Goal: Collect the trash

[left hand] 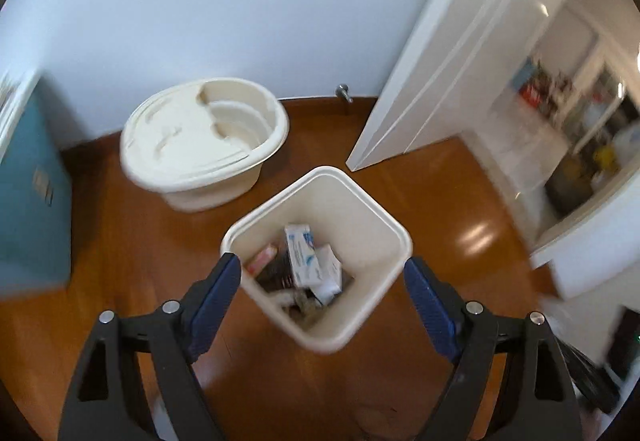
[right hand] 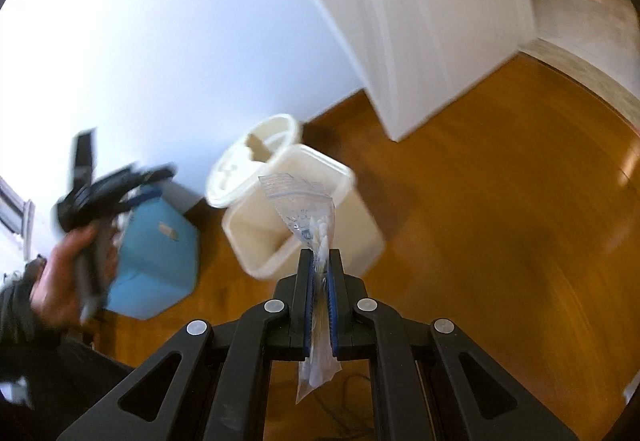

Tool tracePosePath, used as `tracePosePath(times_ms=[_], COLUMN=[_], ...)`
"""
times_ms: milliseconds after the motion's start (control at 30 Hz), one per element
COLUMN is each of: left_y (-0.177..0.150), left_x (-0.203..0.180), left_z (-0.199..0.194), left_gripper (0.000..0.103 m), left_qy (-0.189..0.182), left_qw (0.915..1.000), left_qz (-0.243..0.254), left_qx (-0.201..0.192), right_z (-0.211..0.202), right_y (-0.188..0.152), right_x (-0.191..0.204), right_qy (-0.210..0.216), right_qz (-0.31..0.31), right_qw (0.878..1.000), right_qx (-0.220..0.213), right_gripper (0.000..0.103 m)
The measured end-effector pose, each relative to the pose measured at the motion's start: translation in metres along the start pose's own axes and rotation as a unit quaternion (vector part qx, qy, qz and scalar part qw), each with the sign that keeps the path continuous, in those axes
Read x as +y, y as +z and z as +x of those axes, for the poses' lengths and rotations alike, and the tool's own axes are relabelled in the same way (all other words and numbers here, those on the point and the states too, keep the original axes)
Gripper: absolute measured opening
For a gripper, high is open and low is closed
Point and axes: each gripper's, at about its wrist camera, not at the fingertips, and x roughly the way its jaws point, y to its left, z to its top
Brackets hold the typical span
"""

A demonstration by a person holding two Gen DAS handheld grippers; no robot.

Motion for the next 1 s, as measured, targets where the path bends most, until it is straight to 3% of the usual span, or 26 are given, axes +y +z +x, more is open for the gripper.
tracePosePath(times_ms=[100,200,400,600,667,733,867,967,1000], left_y=[-0.020,-0.034,-0.027,-0.018,-0.015,-0.012,-0.013,-0.023,-0.027], left_x=[0.028,0.042,0.028,0.040,0.047,0.052,0.047,0.039,0.037], left_z=[-0.037,-0.058,-0.073,-0.074,-0.074,-0.071,-0.071,-0.082,-0.092], left_gripper=[0.087,0.087,0.087,0.087,0.087,0.087,0.087,0.087,0.087], left_qy=[-0.017,-0.013,-0.001,-0.004,-0.001,0.005,0.009,0.019,0.016], left_qw=[0.9991,0.9989,0.9976,0.9978,0.9977,0.9977,0.9962,0.9911,0.9890], left_qz=[-0.038,-0.042,0.029,0.038,0.037,0.037,0.066,0.119,0.133], left_qx=[0.006,-0.013,-0.062,-0.055,-0.058,-0.057,-0.056,-0.057,-0.061], right_z=[0.026,0.067,0.139,0.219,0.245,0.259,0.242,0.190,0.169], right_y=[0.030,0.057,0.066,0.052,0.044,0.038,0.030,0.018,0.011], right_x=[0.032,0.071,0.123,0.140,0.142,0.139,0.150,0.180,0.190], right_qy=[0.016,0.022,-0.007,-0.078,-0.110,-0.126,-0.144,-0.185,-0.201], right_qz=[0.010,0.012,-0.015,-0.055,-0.069,-0.064,-0.070,-0.095,-0.105], right_qw=[1.000,1.000,0.999,0.992,0.986,0.984,0.982,0.976,0.972], right_qx=[0.008,0.019,0.035,0.080,0.101,0.111,0.096,0.068,0.058], right_gripper=[0.007,0.007,0.007,0.009,0.023,0.067,0.071,0.076,0.083])
